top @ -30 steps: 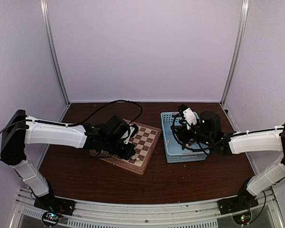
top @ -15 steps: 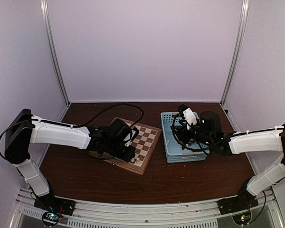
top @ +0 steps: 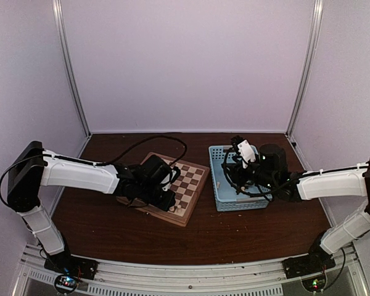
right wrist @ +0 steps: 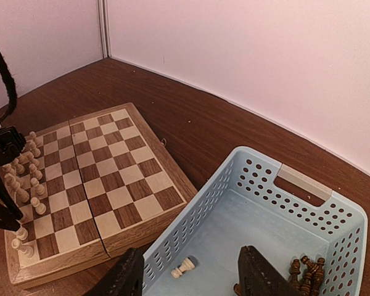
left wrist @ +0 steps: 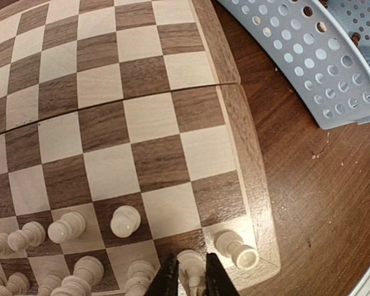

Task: Set up the chess pieces on the board
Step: Place the chess piece on the chessboard.

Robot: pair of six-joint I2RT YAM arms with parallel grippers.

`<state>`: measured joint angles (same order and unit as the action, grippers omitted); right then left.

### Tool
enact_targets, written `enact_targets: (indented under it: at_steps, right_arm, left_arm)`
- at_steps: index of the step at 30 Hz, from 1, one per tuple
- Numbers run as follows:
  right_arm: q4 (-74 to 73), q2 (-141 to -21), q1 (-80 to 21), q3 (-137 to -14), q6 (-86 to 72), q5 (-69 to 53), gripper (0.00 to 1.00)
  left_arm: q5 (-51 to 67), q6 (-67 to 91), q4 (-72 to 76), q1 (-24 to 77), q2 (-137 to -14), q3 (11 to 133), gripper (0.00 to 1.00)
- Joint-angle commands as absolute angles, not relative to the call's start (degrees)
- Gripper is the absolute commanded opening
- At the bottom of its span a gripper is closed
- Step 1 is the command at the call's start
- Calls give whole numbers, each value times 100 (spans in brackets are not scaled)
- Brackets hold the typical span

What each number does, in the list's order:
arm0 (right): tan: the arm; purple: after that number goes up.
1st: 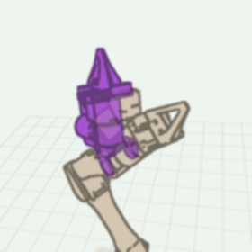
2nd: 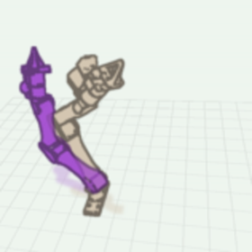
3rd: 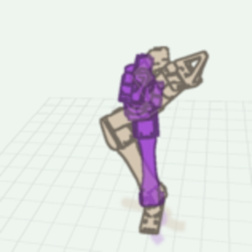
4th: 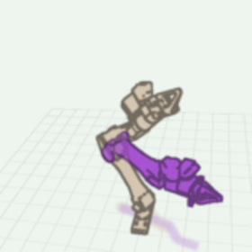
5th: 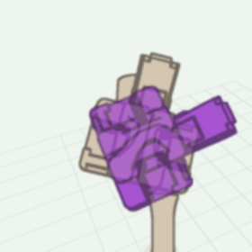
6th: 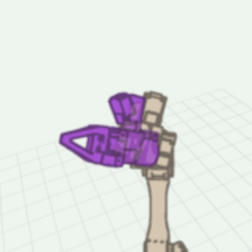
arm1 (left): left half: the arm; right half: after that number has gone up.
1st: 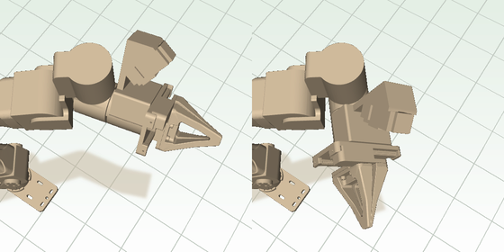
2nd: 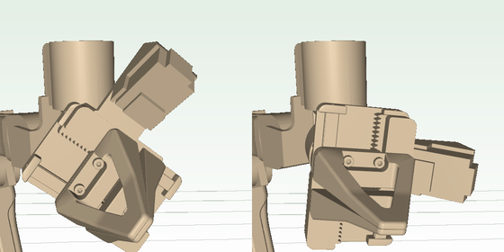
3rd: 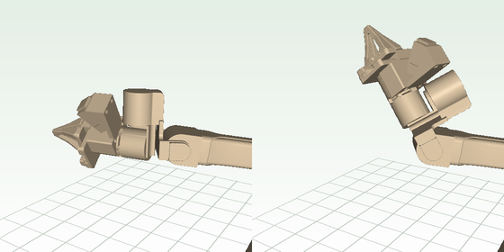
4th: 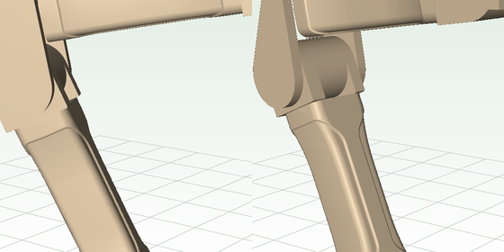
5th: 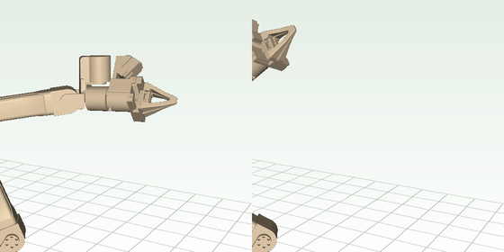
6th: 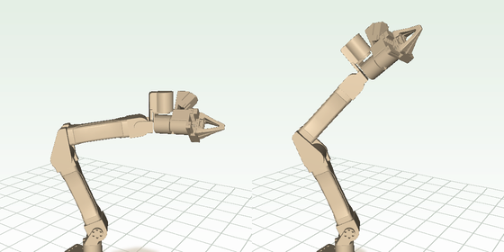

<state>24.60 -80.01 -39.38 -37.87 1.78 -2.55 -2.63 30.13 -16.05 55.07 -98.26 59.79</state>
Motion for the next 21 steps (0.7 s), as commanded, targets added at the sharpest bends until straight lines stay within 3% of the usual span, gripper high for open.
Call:
enact_targets:
  at_steps: [1,21]
  right_arm:
    - [2405,-8024,-3911,-3789,222,-186,55]
    - [1892,-7916,-3902,-4026,37,-82,55]
  left_arm:
    - [-338,2971,-1519,5499,-9873,6197,19]
    - [-407,2852,-1791,5501,-9078,6631,24]
